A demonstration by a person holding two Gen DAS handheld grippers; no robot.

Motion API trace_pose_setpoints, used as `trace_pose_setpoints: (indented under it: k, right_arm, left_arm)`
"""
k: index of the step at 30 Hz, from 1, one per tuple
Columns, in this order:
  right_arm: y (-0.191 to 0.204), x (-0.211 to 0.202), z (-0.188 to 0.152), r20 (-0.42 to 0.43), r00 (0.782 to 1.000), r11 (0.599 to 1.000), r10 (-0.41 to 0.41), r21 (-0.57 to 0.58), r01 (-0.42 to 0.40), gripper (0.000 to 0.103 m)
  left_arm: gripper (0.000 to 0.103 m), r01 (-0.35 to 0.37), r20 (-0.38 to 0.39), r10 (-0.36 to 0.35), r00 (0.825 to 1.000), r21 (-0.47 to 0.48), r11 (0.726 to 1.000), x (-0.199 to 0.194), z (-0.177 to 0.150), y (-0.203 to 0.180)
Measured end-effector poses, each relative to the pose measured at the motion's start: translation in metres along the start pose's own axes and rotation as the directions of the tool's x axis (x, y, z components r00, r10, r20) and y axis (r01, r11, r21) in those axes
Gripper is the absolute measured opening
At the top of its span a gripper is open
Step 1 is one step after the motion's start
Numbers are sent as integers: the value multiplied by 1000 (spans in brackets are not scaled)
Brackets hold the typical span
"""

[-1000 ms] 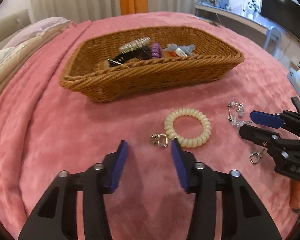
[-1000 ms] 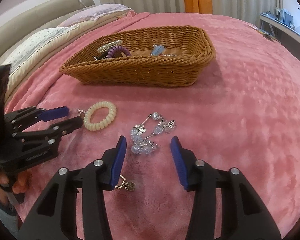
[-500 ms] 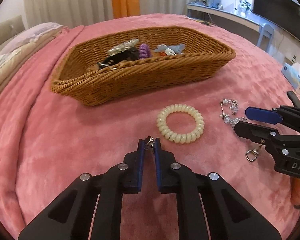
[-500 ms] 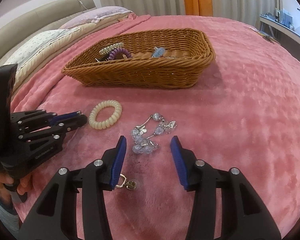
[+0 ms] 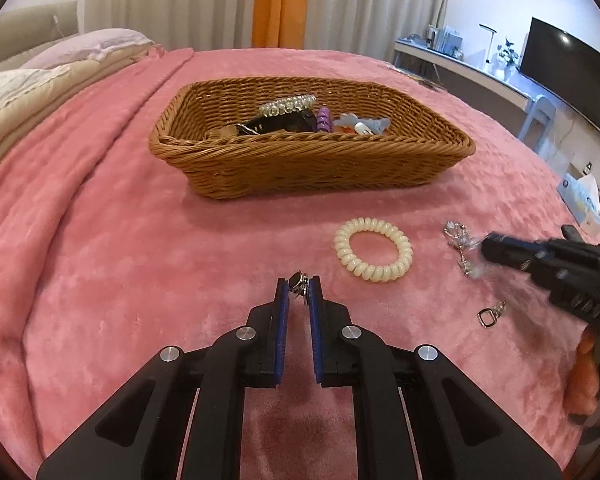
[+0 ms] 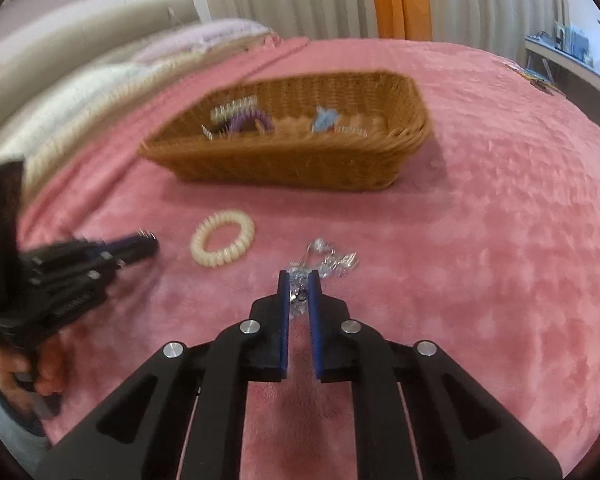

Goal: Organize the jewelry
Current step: 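Grasp the silver ring charm with the left tool while the right tool grasps the charm bracelet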

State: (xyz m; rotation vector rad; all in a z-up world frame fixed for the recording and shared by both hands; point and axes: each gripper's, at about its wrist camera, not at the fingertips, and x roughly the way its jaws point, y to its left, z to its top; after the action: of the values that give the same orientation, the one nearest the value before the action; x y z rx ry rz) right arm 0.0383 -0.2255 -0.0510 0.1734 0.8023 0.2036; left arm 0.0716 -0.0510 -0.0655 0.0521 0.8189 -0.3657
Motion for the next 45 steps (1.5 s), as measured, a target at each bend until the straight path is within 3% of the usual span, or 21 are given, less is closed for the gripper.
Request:
trace_pose_setpoints:
  k: [7, 15, 16, 19, 27, 30, 35, 36, 41, 45]
  right_arm:
    - [-35, -25, 6, 32, 998, 996, -53, 78, 50, 7]
    - [-37, -20, -16, -87, 996, 998, -5, 62, 11, 9]
    - [-40, -20, -18, -90, 996, 996, 0, 84, 8, 16]
    - [-52, -24, -19, -63, 998, 988, -18, 150, 28, 66]
    - [-47, -18, -8, -38, 998, 987, -50, 153, 55, 65]
    - [-36, 0, -8, -77, 992, 989, -104, 102, 111, 56]
    - [-29, 8, -13, -81, 985, 986, -155, 50, 159, 11]
    - [-30, 5, -13, -64, 987, 987, -149, 52, 153, 8]
    - [-29, -11, -12, 2, 991, 990, -137, 46, 137, 8]
    - [-29, -32, -2, 58, 995, 995, -80, 71, 76, 8]
  left_arm:
    - [8, 5, -3, -5, 1000, -3, 1000, 1, -1, 1]
    - [8, 10, -12, -10, 1000, -13, 1000, 4, 0, 4]
    - [8, 10, -10, -10, 1000, -13, 1000, 4, 1, 5]
    - [8, 10, 0, -10, 1000, -17, 1000, 2, 1, 5]
    - [8, 7, -3, -7, 1000, -20, 1000, 3, 1, 7]
    - [8, 7, -1, -7, 1000, -18, 1000, 3, 1, 7]
    - [8, 4, 3, -4, 1000, -12, 1000, 2, 1, 6]
    - [8, 2, 5, -2, 1000, -14, 1000, 2, 1, 6]
    - [8, 7, 44, -5, 999, -40, 999, -8, 3, 10]
    - [8, 22, 83, -17, 996, -55, 998, -19, 7, 11]
